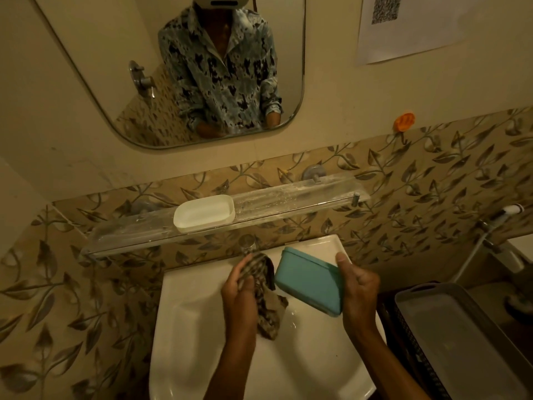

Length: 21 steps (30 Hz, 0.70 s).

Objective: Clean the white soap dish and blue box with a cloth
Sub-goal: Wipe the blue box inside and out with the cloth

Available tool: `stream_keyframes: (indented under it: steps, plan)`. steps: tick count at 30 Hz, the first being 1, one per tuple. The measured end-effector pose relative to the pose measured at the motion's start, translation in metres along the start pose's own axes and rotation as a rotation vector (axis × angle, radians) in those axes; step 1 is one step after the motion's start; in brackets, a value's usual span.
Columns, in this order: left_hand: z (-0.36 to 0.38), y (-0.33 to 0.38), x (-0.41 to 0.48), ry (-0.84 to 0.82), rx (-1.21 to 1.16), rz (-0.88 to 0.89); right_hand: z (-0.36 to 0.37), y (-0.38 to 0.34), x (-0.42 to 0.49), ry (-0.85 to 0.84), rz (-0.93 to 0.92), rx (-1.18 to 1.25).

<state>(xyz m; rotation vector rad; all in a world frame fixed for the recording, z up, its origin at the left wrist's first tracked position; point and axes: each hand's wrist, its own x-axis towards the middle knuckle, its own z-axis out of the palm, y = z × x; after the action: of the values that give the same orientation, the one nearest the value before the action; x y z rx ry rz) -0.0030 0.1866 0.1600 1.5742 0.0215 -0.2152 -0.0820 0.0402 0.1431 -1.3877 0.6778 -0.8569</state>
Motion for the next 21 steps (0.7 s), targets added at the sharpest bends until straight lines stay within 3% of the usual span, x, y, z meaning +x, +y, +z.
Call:
stream_keyframes:
  steps: [5, 9, 17, 21]
  plan:
    - [-0.013, -0.013, -0.001, 0.042, -0.341, -0.306, -0.003, 0.003, 0.001, -0.063, -0.005, 0.069]
    - [-0.010, -0.016, -0.012, -0.047, -0.528, -0.465, 0.000, 0.014, -0.002, -0.203, 0.000, 0.042]
    - [-0.008, -0.015, -0.008, -0.056, -0.410, -0.313, -0.008, 0.026, 0.000, -0.465, -0.109, -0.133]
    - [0.002, -0.007, -0.025, -0.048, -0.267, -0.146, 0.002, 0.021, -0.004, -0.431, -0.047, -0.030]
